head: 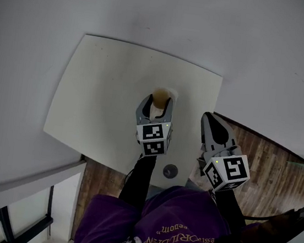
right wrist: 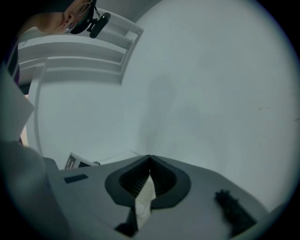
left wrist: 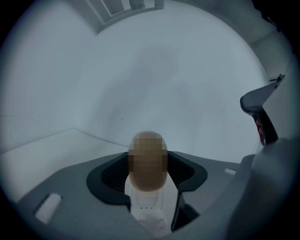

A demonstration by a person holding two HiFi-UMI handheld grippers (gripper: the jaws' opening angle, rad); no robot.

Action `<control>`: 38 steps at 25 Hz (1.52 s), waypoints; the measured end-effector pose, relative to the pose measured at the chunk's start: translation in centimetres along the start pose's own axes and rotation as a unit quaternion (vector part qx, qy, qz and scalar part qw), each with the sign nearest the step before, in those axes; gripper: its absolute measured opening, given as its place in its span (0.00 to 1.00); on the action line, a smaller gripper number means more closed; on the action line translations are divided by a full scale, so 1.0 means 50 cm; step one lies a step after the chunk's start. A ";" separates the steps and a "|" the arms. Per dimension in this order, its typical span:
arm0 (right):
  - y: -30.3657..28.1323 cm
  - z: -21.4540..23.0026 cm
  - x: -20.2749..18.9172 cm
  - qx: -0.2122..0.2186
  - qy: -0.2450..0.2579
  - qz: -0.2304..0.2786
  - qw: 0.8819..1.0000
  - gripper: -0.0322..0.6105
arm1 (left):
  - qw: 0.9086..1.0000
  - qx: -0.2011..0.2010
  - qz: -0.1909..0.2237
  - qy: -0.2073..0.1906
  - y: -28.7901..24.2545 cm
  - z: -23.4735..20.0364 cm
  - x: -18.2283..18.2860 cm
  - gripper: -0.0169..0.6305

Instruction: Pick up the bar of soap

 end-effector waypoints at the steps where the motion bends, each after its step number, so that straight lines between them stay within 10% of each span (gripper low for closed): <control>1: 0.000 -0.001 0.002 0.002 0.001 0.002 1.000 0.06 | 1.000 0.001 0.012 0.002 0.009 0.001 0.013 0.43; 16: 0.008 -0.012 0.057 0.032 0.019 0.061 0.997 0.06 | 0.987 0.021 0.157 -0.006 0.145 0.011 0.170 0.43; 38: 0.061 -0.112 0.179 0.099 0.048 0.192 0.975 0.06 | 0.936 0.032 0.343 -0.071 0.409 0.098 0.314 0.43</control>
Point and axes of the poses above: the fingertips, and each gripper's own axes: y backward along the fingers, z to its right, x out of its top, the point moved 10 cm from there along y, backward along the fingers, and after that the axes turned 7 degrees about z, right-handed, at the moved point
